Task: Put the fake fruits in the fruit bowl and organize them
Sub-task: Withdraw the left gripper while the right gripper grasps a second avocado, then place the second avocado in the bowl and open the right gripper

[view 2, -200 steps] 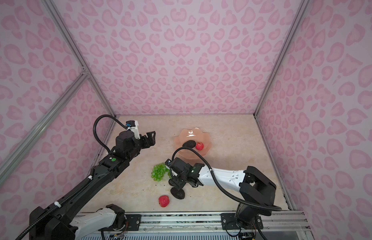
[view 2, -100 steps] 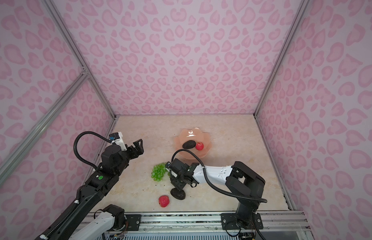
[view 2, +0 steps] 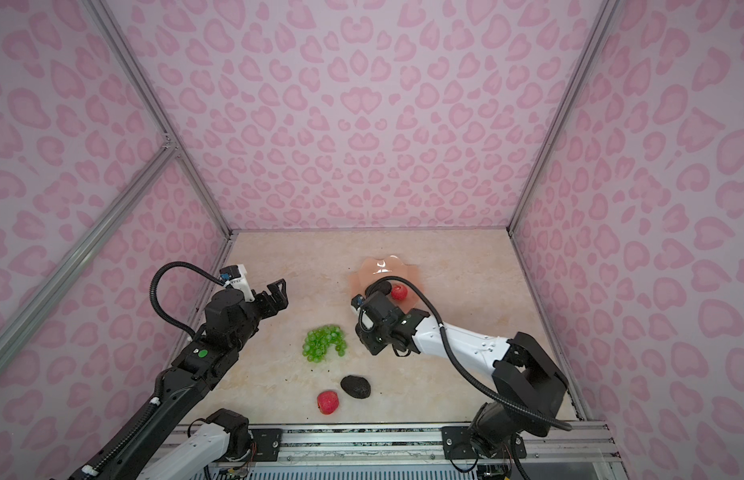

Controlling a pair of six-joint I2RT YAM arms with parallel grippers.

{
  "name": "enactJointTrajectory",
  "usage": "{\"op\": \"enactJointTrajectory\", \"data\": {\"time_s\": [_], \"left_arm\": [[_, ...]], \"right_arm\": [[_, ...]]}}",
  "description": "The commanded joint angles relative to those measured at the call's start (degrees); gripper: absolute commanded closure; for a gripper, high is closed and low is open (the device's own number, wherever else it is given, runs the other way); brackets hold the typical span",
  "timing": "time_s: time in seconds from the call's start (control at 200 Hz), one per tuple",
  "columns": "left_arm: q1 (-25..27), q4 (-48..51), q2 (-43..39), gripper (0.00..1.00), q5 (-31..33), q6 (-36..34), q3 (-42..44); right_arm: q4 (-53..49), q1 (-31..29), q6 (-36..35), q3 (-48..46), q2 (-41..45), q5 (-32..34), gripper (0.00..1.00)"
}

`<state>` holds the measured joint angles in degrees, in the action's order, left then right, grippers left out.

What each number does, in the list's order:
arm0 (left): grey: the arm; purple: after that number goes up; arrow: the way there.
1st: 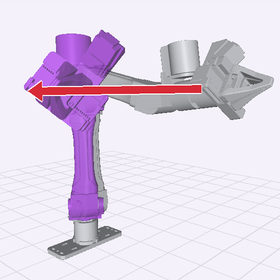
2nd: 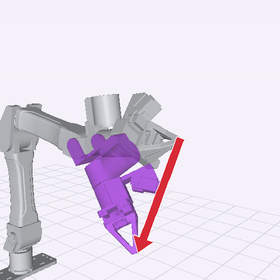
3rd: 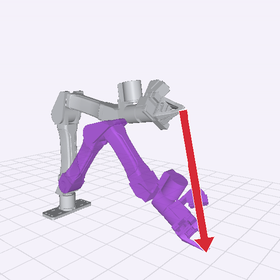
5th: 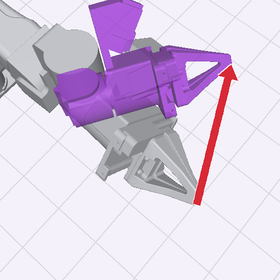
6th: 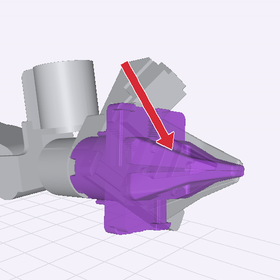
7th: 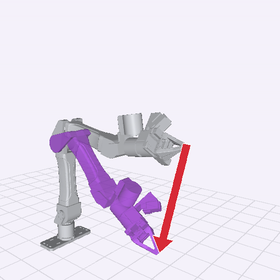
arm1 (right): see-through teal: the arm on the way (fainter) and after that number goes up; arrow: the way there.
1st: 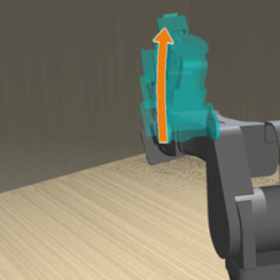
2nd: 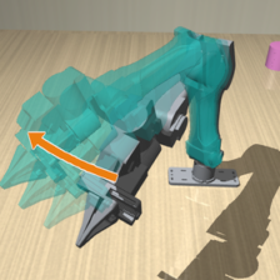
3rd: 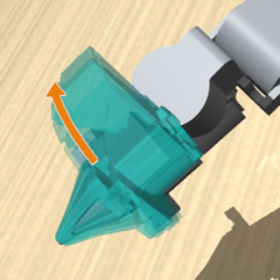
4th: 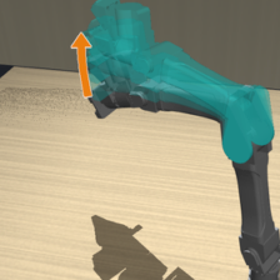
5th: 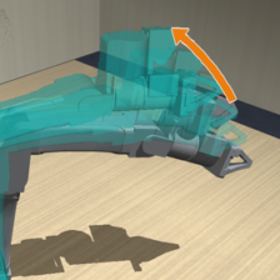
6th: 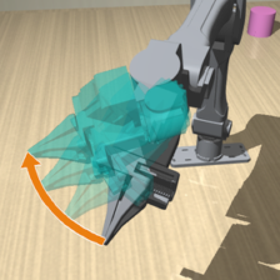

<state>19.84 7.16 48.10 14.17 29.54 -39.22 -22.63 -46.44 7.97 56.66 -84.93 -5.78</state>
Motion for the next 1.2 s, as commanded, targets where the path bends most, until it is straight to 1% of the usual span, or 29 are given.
{"op": "enactJointTrajectory", "data": {"time_s": [0.0,0.085,0.125,0.215,0.26,0.37,0.485,0.605,0.785,0.805,0.845,1.075,1.195], "left_arm": [[-0.1,-1.2,-0.2,0.04,-0.6,0.7,-0.1],[0.0,-1.1,-0.4,0.04,-0.9,1.0,0.3],[0.0,-1.1,-0.7,0.04,-1.1,1.1,0.5],[0.0,-0.4,-1.4,0.04,-2.2,1.2,0.8],[0.0,0.1,-2.0,0.04,-2.7,1.1,0.9],[-0.1,1.6,-4.3,0.04,-4.2,0.9,1.6],[-0.1,3.5,-7.0,0.04,-7.0,0.8,2.5],[-0.1,6.1,-9.4,0.04,-8.9,1.4,4.0],[-0.1,9.1,-11.8,0.04,-12.6,1.8,5.4],[-0.1,9.4,-12.0,0.04,-13.0,2.0,5.5],[-0.1,9.9,-12.3,0.04,-13.7,2.1,5.8],[-0.1,10.8,-13.3,0.04,-15.5,2.8,6.8],[-0.1,11.4,-13.3,0.04,-16.6,2.8,6.9]], "right_arm": [[-2.9,5.7,1.2,1.4,3.7,3.2,0.72],[-0.6,9.5,-1.2,2.8,4.0,8.7,0.72],[0.0,11.6,-1.6,4.0,2.9,8.6,0.72],[-1.2,17.9,-0.9,9.3,-1.7,4.9,0.72],[-0.7,19.2,-1.6,11.7,-4.6,6.0,0.72],[1.0,19.8,-4.7,16.4,-10.8,8.6,0.72],[0.2,20.4,-6.5,21.4,-16.5,9.4,0.72],[1.8,20.5,-7.9,24.0,-20.8,10.2,0.72],[1.5,20.5,-9.2,27.9,-27.1,11.6,0.70],[1.4,20.5,-9.4,30.0,-27.6,11.6,0.70],[1.2,20.5,-9.6,30.9,-28.7,11.6,0.69],[0.4,20.4,-10.0,33.5,-33.3,11.4,0.61],[0.6,20.4,-9.9,33.9,-34.5,11.1,0.53]]}}
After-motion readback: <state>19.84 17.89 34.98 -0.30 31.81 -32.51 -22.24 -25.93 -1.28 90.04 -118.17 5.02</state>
